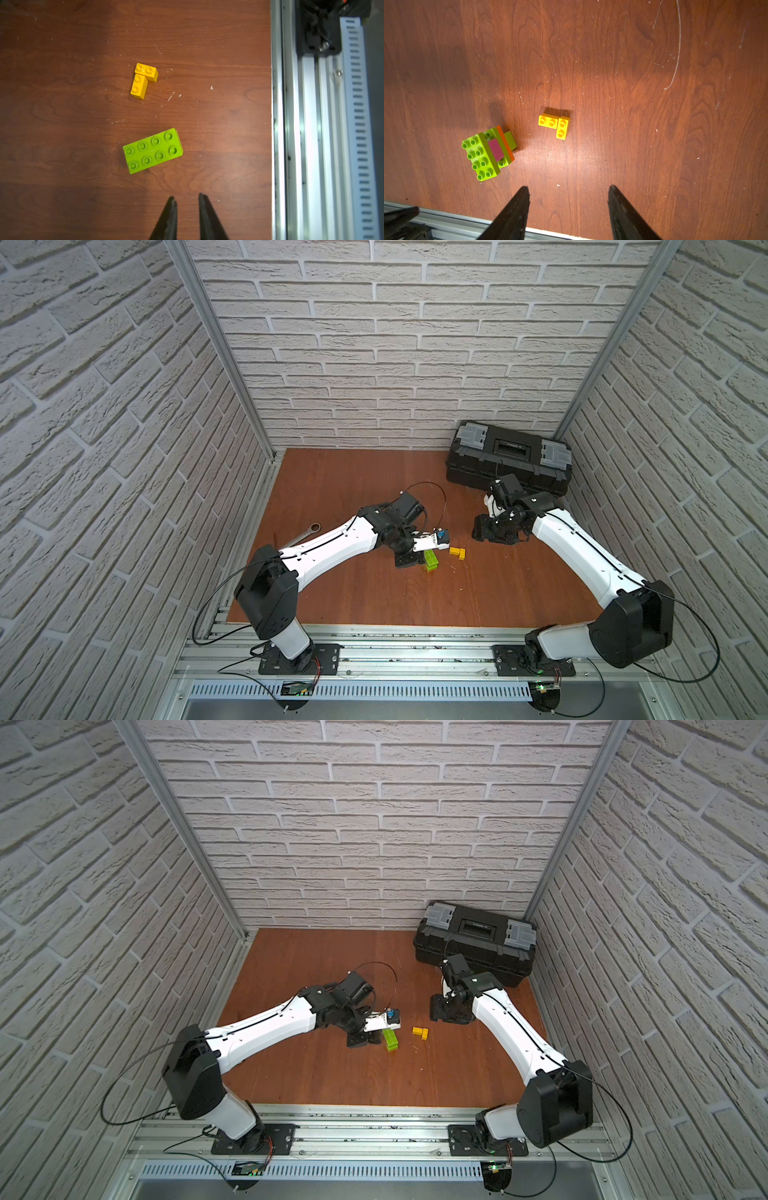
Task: Assemble a carrot with lego
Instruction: Adjust the lego brick at the center of the board.
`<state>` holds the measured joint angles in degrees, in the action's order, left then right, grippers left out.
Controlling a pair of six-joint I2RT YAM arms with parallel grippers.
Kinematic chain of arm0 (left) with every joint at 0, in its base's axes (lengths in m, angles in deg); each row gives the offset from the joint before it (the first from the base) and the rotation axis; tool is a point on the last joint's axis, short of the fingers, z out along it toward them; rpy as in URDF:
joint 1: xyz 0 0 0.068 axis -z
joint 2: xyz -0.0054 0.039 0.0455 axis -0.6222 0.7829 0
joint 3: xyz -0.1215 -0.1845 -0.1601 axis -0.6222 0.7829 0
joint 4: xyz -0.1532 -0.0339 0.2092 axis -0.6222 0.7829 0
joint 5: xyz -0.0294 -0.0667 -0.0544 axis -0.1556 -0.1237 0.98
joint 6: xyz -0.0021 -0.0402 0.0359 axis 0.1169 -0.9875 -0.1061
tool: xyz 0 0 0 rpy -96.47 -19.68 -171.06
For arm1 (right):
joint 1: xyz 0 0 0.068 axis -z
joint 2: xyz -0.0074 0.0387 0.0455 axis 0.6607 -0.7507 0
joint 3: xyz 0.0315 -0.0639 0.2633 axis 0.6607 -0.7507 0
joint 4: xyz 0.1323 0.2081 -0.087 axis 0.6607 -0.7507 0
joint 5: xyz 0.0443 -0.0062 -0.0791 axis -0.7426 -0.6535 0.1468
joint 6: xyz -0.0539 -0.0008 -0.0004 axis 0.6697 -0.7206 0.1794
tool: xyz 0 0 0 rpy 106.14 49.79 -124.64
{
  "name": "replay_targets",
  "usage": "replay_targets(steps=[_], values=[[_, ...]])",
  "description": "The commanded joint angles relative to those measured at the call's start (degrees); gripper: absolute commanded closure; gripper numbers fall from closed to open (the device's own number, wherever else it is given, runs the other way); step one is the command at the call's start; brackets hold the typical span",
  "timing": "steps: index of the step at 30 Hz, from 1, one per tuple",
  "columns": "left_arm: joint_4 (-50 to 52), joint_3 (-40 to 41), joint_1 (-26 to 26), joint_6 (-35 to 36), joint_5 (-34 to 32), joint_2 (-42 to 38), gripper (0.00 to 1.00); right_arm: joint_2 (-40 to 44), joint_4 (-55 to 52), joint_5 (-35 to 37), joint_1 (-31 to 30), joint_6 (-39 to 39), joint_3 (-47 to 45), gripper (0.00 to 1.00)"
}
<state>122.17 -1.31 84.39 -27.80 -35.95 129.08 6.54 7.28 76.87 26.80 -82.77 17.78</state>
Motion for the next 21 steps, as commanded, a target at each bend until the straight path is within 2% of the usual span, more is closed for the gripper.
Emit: replay_targets(steps=[1,3,4,5,6,7,10,14,21], values=[[2.4,-2.2,-4.2,18.0,4.7,-2.3,0.59,3.7,-0.5,3.9,0.5,-0.2,-0.7,0.32],[4.3,-3.4,-5.3,22.0,4.6,-1.1,0.5,5.3,-0.8,5.6,1.1,-0.3,-0.9,0.26],[4.3,-4.1,-6.2,22.7,5.1,-0.3,0.29,6.2,-0.8,6.3,1.6,-0.4,-1.0,0.23],[3.9,-4.6,-6.9,23.1,6.1,0.2,0.02,7.1,-0.8,6.8,2.2,-0.5,-1.1,0.16],[3.6,-5.3,-7.3,23.7,6.8,0.8,0.02,7.9,-0.6,7.1,2.8,-0.5,-1.3,0.05],[3.9,-6.1,-7.4,25.2,7.1,1.7,0.02,8.8,-0.5,7.5,3.4,-0.4,-1.4,0.01],[7.7,-9.1,-5.8,34.0,5.7,4.6,0.02,10.7,-0.1,7.9,4.8,0.1,-1.4,0.01],[8.8,-11.8,-2.4,40.9,3.7,8.1,0.03,11.9,0.5,7.4,5.5,1.0,-1.8,0.03],[10.9,-16.2,2.0,47.0,-1.9,16.2,0.06,12.4,2.6,3.2,5.7,0.7,-4.5,0.05]])
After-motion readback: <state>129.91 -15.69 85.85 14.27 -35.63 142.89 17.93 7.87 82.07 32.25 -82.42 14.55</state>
